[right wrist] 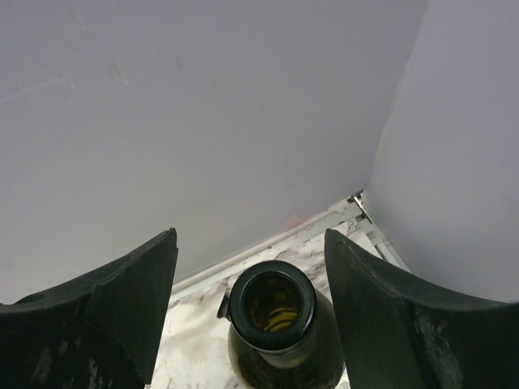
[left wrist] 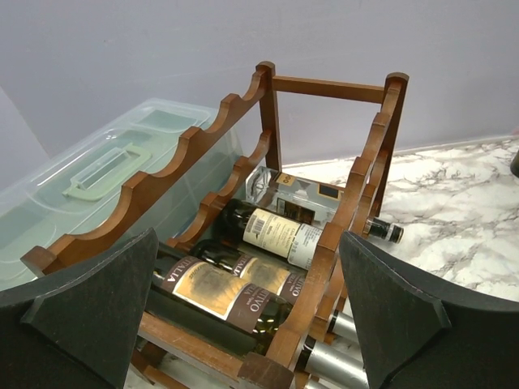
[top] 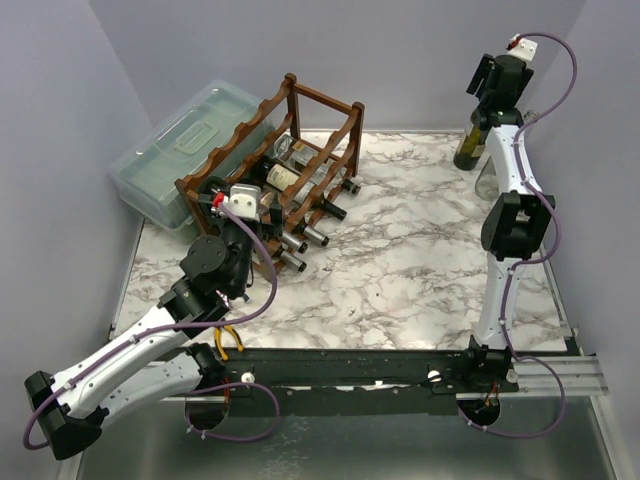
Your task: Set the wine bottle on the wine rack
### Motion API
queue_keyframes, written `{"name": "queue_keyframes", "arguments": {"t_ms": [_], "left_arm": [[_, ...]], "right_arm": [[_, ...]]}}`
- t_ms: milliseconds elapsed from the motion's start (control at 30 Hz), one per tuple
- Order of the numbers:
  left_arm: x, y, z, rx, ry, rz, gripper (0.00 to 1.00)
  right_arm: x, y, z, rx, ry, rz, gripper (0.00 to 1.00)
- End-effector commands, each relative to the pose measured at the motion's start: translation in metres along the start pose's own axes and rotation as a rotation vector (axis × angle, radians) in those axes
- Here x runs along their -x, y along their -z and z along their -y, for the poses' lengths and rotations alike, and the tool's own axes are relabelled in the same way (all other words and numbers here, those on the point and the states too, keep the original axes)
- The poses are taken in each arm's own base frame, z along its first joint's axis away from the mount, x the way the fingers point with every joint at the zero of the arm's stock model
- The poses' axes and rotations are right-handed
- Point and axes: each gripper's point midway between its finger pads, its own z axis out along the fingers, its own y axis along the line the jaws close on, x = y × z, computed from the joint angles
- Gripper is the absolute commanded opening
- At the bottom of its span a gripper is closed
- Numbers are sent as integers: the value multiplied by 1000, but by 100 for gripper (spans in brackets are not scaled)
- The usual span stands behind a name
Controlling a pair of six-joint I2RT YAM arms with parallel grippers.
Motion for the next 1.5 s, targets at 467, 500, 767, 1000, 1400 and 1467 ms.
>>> {"name": "queue_keyframes", "arguments": {"t_ms": [467,500,767,1000,1400,1467], "left_arm": [[-7,-11,7,10,-50,-25,94],[-8,-11,8,5,-49,-26,94],[-10,-12,17,-29,-28,-32,94],[-13,-13,26,-67,0,-45,94],[-46,-13,110,-430,10,-149,95],[-52,-7,134,-548,34,-171,95]], "right_arm": [[-29,44,-78,300,-30,-40,18],[-28,61,-92,346,-28,-41,16],[-62,176,-105,503,-45,-181,8],[-94,280,-94,703,-204,-353,5],[-118,411,-70,909,-258,-572,1],[-123,427,-71,953,-311,-603,1]]}}
